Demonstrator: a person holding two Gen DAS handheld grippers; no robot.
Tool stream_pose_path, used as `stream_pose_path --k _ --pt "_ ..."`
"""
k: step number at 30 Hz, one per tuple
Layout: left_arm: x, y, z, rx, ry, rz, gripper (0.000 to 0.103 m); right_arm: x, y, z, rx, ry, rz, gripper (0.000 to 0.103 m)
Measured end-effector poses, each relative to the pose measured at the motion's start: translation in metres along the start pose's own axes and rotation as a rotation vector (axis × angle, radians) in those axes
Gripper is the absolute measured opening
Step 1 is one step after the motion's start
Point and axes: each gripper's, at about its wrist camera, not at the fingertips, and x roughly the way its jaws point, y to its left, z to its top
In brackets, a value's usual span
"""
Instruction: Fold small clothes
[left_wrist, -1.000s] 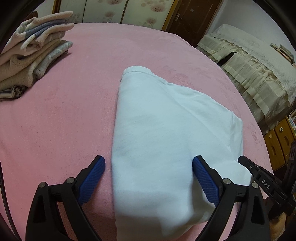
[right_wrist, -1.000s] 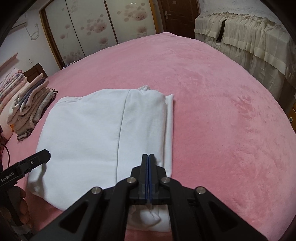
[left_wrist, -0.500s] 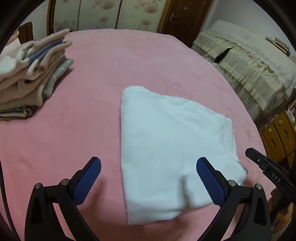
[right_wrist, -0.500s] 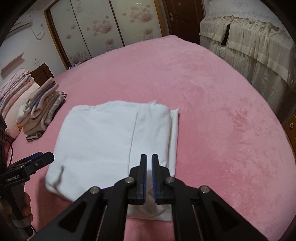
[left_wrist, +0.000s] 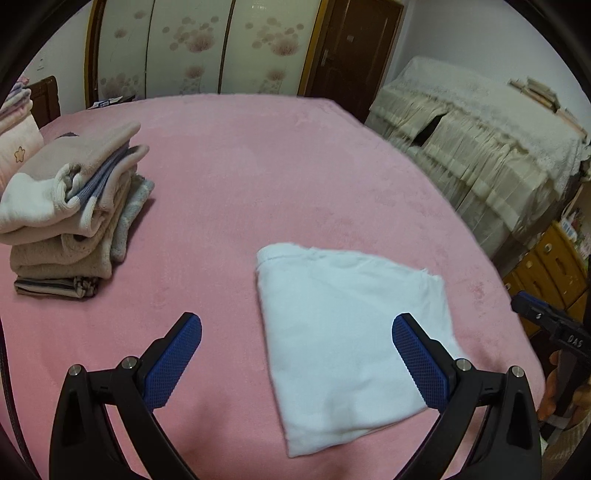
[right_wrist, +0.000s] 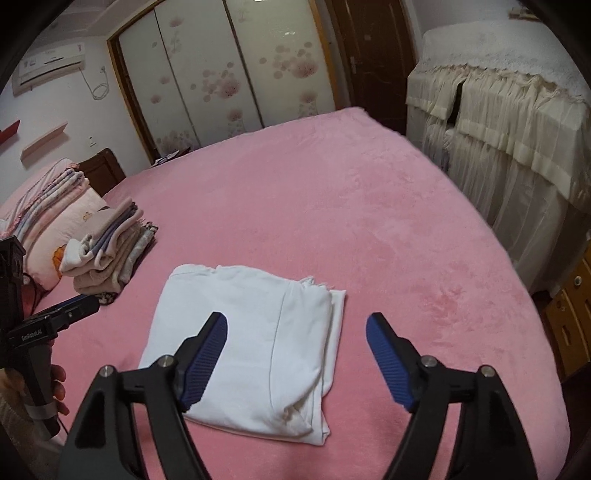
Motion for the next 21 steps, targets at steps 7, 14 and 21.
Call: stream_pose_path --k 7,14,21 --pt "0.047 0.027 -0.02 -0.127 0.162 -0.111 0.102 0.046 -0.019 -0.019 0.051 0.135 0.045 0.078" --pt "0.096 0.047 -0.044 -0.229 0.286 -0.312 0.102 0.088 -0.053 -0.045 0.216 0.244 0.161 0.078" --pt "0.128 0.061 -0.055 -0.361 0.266 -0.486 0.098 0.126 -0.066 -0.05 0.308 0.275 0.29 0.076"
